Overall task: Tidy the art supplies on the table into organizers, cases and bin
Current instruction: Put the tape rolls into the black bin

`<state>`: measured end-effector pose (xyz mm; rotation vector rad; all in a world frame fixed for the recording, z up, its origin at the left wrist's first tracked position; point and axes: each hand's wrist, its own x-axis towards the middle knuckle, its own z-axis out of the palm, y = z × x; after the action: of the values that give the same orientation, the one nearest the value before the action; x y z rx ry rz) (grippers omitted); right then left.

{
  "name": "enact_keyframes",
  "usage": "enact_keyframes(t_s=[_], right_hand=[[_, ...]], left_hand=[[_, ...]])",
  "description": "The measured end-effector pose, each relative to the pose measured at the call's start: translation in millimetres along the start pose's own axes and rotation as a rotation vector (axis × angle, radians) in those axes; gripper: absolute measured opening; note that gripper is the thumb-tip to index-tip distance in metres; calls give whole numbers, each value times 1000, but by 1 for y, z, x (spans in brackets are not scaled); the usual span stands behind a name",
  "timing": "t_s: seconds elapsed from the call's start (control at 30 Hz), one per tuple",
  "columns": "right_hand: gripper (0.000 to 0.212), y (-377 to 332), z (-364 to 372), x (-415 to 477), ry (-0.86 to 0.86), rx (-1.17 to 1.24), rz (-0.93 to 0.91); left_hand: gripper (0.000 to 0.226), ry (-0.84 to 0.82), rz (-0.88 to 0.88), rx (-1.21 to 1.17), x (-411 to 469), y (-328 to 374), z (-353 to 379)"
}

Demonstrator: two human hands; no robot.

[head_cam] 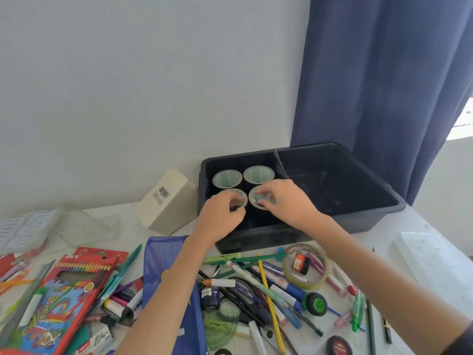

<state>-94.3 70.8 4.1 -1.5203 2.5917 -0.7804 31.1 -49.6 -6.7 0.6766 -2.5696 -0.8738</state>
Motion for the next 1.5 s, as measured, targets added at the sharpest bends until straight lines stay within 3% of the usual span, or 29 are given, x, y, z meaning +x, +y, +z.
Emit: enact_keyframes(t_s=[0.13, 0.3, 0.43, 0.7, 1.0, 1.13, 1.3, 1.4, 1.5], right_hand=[[14, -13, -17, -33, 137, 114, -54], [7, -13, -13, -79, -129, 119, 87], [16, 0, 15, -108, -295, -158, 273], [22, 3, 27, -128, -207, -254, 369], [12, -17, -14, -111, 25, 280, 284], [25, -24, -32, -95, -21, 302, 153], [23, -40, -49, -65, 122, 436, 52], [24, -47, -51, -44, 154, 499, -4], [25, -44, -38, -23, 77, 444, -15]], left_hand=[[23, 137, 32, -156, -27, 17, 7], [20, 254, 37, -331, -63, 38, 19], [20, 206, 27, -368, -86, 44, 30], [21, 116, -13, -381, -100, 37, 34], [22, 217, 33, -441, -87, 36, 13], [19, 276, 45, -430, -76, 36, 0], [19, 372, -26, -399, -54, 23, -15], [21, 360, -78, -375, -41, 11, -20], [21, 326, -97, -352, -30, -1, -19]])
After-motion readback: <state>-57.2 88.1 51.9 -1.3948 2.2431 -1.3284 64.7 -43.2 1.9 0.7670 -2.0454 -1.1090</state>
